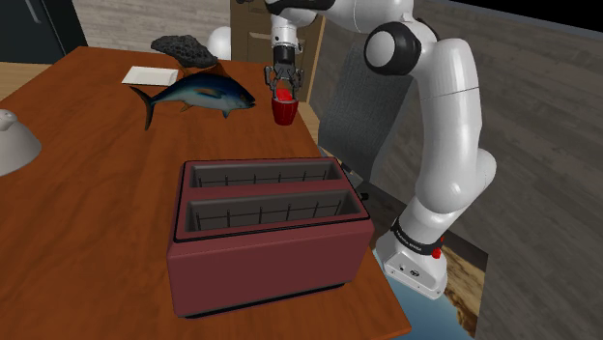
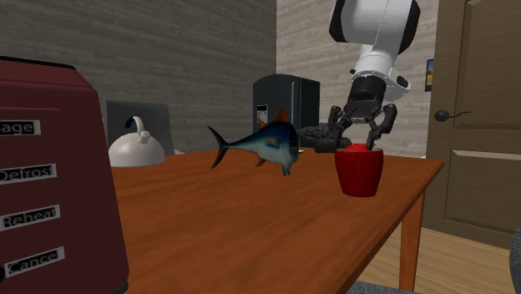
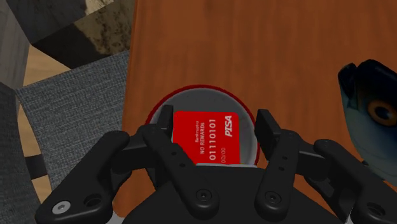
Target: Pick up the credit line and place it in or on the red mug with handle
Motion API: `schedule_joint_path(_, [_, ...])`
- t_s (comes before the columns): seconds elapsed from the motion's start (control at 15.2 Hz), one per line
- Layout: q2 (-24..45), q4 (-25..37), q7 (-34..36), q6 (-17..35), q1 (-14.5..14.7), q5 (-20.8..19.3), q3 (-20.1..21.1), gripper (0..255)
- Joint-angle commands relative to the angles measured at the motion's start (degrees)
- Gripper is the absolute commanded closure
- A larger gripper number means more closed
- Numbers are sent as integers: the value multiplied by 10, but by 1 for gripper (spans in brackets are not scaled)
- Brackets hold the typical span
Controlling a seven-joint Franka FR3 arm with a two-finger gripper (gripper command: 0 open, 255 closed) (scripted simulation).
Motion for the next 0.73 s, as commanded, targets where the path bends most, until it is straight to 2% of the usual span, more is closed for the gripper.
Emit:
schedule_joint_path(0.0, [34,80,7,-47,-5,0,1,0])
schedule_joint_path(0.13, [112,243,24,-131,-11,4,6,0])
schedule_joint_path(0.66, [112,242,24,-130,-11,3,6,0])
